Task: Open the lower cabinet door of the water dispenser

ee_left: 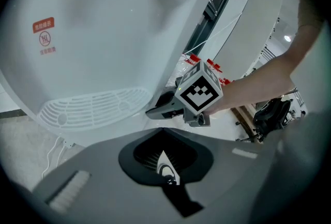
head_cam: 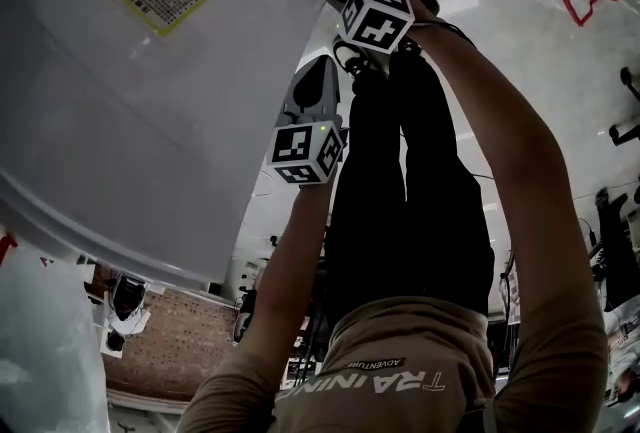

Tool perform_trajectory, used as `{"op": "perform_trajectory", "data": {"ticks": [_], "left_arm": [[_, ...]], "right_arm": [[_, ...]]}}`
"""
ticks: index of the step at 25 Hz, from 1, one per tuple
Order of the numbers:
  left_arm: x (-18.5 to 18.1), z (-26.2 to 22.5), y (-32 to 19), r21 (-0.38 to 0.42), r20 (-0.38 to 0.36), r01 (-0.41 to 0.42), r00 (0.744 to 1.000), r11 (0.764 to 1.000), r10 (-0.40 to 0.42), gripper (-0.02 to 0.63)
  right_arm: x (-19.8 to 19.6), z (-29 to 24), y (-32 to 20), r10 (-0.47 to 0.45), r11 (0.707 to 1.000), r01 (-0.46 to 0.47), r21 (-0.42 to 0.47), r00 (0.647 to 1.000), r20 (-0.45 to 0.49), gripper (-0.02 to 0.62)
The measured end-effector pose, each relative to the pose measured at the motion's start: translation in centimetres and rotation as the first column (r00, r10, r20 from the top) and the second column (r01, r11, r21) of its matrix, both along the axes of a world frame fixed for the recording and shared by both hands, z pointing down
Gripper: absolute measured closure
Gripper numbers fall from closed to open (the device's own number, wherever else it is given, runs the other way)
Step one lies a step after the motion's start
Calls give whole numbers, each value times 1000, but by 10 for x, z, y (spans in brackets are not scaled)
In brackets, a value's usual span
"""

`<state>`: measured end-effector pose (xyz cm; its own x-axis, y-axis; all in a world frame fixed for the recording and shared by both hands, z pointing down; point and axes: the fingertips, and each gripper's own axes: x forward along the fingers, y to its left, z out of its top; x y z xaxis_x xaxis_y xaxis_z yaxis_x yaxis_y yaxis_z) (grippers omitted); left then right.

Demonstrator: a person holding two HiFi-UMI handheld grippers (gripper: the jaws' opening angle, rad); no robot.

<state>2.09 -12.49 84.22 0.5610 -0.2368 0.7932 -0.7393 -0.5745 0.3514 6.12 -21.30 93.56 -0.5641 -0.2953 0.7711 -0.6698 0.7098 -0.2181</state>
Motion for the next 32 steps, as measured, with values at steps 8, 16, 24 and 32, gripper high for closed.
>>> {"op": "perform_trajectory", "data": {"ticks": [8, 16, 24, 32], "left_arm": [[-6, 0, 0, -5, 10, 8, 1000, 1000, -8, 606], [-11, 0, 10, -14, 33, 13, 999, 1000, -13, 606], [-23, -6, 29, -13, 56, 34, 998, 999, -33, 606], [-29, -13, 38, -3, 63, 112, 992, 994, -112, 606]], "right_arm": [[4, -4, 1, 36, 999, -36, -26, 999, -18, 469], [-8, -1, 59, -85, 994, 84, -76, 996, -14, 479], [-9, -5, 81, -187, 978, 199, 57, 968, -166, 421], [-27, -4, 75, -285, 957, 288, 18, 954, -89, 400]]}}
